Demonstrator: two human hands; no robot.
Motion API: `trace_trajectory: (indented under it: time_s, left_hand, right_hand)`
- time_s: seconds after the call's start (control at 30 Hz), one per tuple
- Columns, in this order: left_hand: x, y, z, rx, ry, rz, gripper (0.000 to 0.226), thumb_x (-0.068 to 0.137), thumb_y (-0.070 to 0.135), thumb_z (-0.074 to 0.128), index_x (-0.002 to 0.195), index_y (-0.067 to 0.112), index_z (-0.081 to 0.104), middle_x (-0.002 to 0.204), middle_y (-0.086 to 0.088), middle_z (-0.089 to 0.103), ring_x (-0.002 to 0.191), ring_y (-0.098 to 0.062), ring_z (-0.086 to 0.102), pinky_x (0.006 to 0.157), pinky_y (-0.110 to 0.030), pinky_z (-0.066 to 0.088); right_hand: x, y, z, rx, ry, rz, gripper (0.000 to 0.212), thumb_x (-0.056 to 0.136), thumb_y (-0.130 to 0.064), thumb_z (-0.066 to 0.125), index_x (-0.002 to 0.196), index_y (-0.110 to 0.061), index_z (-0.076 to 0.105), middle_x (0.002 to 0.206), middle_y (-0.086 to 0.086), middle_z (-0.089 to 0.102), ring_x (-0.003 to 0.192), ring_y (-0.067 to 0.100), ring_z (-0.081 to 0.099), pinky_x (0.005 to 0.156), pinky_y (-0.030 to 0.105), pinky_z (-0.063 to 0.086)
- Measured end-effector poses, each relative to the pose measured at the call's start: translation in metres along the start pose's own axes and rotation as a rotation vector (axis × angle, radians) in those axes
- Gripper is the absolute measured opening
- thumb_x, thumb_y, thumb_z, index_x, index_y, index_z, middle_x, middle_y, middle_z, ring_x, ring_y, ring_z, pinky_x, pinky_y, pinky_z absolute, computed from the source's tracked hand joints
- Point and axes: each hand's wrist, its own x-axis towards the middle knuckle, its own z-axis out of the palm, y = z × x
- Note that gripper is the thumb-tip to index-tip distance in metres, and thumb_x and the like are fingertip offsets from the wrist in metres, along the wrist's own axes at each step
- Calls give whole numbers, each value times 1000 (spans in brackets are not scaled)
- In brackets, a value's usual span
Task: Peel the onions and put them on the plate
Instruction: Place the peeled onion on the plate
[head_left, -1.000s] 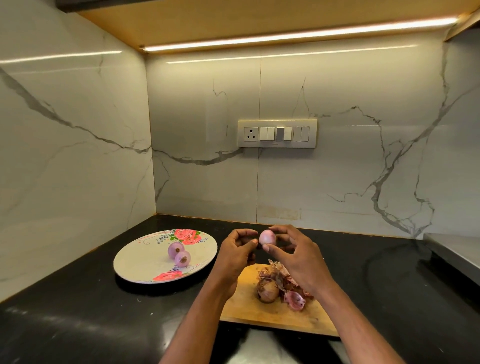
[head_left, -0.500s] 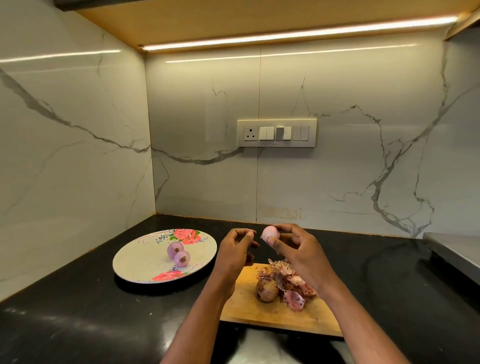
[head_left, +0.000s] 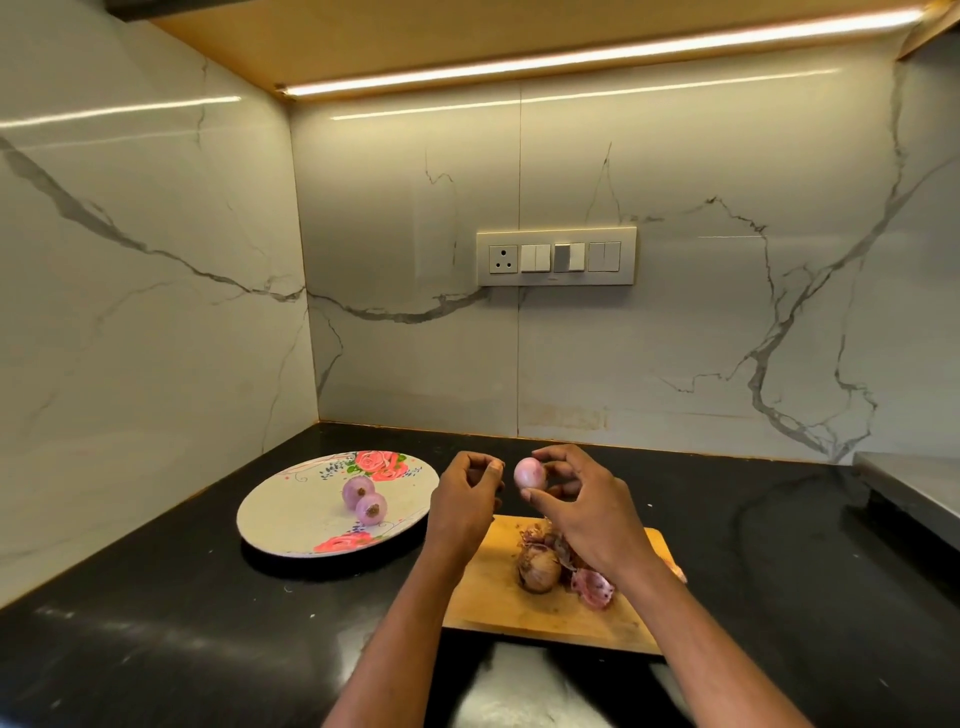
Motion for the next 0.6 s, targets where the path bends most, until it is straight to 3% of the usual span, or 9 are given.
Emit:
trace_trajectory:
  time_s: [0.2,0.33,0.5,0.6]
  left_hand:
    - [-5,3,-27,132,79,92,9,102,23,54,111,23,56,107,2,65,96,-12,63,79,-25,53]
    - [-5,-5,-76,355,200,168,13,101,19,56,114,21,58,102,9,61,91,-3,57,69,-12,41]
    - [-7,-32,-125,433,482,160,16,100,18,57,115,15,62,110,-2,66,99,-16,61,84,-33,52]
    - [-3,-38,-134,402,522,131,18,101,16,54,117,13,62,114,-3,63,104,-18,60,88,-34,52]
  right_hand:
    - [-2,-15,16,-22,-35,12,46,83,-25,80,122,-32,57,116,-10,68,90,-4,64,65,6,47]
    - [7,-38,37,2,-96,-29,45,84,-26,80,122,-30,57,117,-10,66,86,-5,63,64,7,48]
    - [28,-69,89,-26,-192,-97,42,85,-26,79,122,-24,58,120,-3,67,94,9,67,79,22,54]
    - [37,-81,123,-67,-232,-108,40,88,-28,76,123,-24,56,122,-1,66,97,13,65,85,30,55]
